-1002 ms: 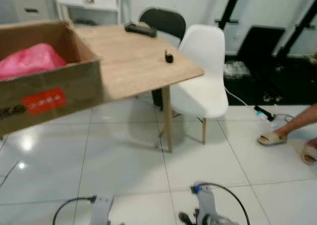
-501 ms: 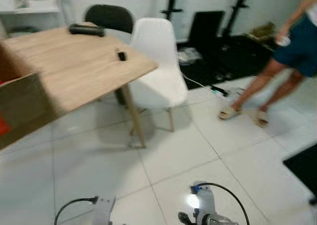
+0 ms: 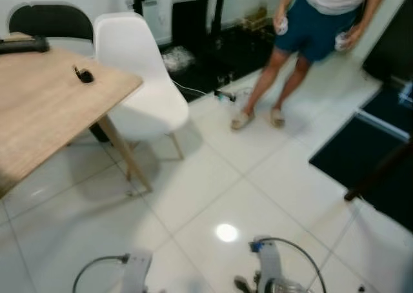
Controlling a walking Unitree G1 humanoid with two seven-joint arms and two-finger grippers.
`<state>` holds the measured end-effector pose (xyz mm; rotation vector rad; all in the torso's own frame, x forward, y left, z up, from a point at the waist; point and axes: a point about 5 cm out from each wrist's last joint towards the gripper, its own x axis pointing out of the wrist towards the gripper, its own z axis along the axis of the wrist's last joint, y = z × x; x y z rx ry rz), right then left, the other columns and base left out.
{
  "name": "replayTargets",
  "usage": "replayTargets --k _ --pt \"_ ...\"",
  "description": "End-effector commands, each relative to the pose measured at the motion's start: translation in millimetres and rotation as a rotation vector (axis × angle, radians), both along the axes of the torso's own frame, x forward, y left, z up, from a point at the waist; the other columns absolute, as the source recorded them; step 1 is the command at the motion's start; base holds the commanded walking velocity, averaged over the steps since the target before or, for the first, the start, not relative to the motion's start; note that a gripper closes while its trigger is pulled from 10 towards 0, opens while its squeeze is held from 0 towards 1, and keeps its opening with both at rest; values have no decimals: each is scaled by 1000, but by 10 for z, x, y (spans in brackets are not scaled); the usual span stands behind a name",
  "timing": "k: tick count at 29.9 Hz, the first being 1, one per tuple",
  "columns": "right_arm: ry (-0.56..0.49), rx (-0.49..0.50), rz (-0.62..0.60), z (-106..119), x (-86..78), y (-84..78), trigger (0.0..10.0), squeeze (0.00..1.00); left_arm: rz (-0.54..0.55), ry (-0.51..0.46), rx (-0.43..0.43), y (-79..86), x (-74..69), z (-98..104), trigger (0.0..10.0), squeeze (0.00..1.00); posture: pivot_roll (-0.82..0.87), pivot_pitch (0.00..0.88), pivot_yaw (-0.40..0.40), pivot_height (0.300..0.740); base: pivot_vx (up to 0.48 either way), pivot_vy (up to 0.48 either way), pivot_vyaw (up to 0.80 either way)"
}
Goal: Picking trash to rubbish bin
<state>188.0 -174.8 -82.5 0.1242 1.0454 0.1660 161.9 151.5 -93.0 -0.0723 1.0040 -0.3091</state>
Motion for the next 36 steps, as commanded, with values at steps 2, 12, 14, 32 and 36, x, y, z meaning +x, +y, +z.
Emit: replayTargets --k 2,12,14,32,36 --pt "-7 0 -6 0 -1 -2 10000 0 -7 42 6 0 -133 -55 10000 0 54 62 -32 740 0 0 0" --pt "-6 0 -11 -1 -5 -9 10000 0 -1 74 12 2 -186 -80 10000 0 52 66 -31 740 -49 0 0" --pt "-6 0 -11 -1 -4 -8 10000 0 0 74 12 5 -185 -79 10000 0 52 66 -31 740 -244 0 0" --pt "-11 13 -35 1 4 5 10000 0 5 78 23 40 -192 -82 10000 0 52 68 -23 740 -316 0 -350" --pt "-14 14 -37 5 11 5 10000 0 2 76 24 40 -188 -80 10000 0 51 65 -23 740 -332 0 0"
